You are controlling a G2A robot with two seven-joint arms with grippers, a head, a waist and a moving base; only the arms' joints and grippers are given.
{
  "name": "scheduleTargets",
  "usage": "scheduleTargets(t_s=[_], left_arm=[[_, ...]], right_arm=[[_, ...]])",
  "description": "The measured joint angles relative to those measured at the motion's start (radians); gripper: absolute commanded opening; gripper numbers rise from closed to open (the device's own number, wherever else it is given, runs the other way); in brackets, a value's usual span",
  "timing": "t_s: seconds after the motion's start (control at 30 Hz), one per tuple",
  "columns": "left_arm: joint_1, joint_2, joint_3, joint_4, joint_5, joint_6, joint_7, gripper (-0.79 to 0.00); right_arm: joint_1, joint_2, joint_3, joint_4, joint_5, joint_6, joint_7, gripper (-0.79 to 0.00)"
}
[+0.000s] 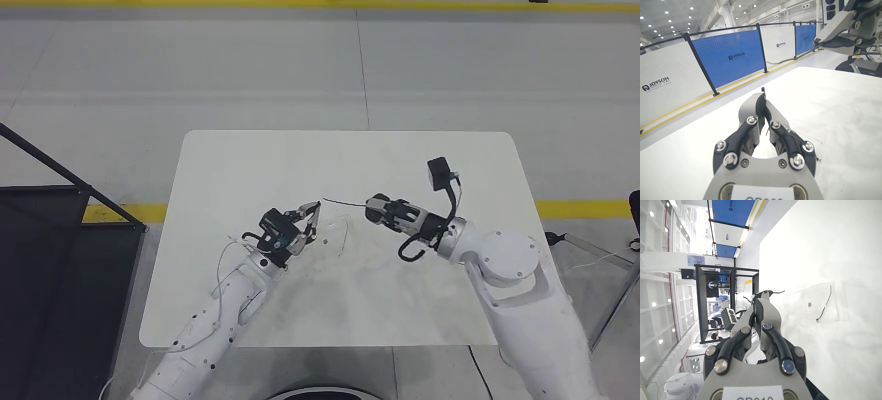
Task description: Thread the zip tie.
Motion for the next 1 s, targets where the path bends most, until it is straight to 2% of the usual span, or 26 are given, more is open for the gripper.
scheduleTargets(t_s=[0.13,0.53,1.0], left_arm=[[0.001,0.0,0.0,-0.001,-0.004,0.001,0.002,-0.785],[0.004,0.0,0.0,-0.006,-0.002,0.005,-0.003,-0.785],[0.021,-0.001,0.012,-0.021,0.107,0.059,0.029,-0.785]], right_arm=[[-0.005,0.005,-0.003,-0.015,-0.059,0.033,0.012,-0.785],[-0.022,0.006,-0.01,-0.024,-0.073,0.024,-0.007,-0.785],[-0.084,0.014,0.008,-0.09,-0.119,0.04,-0.052,-0.785]])
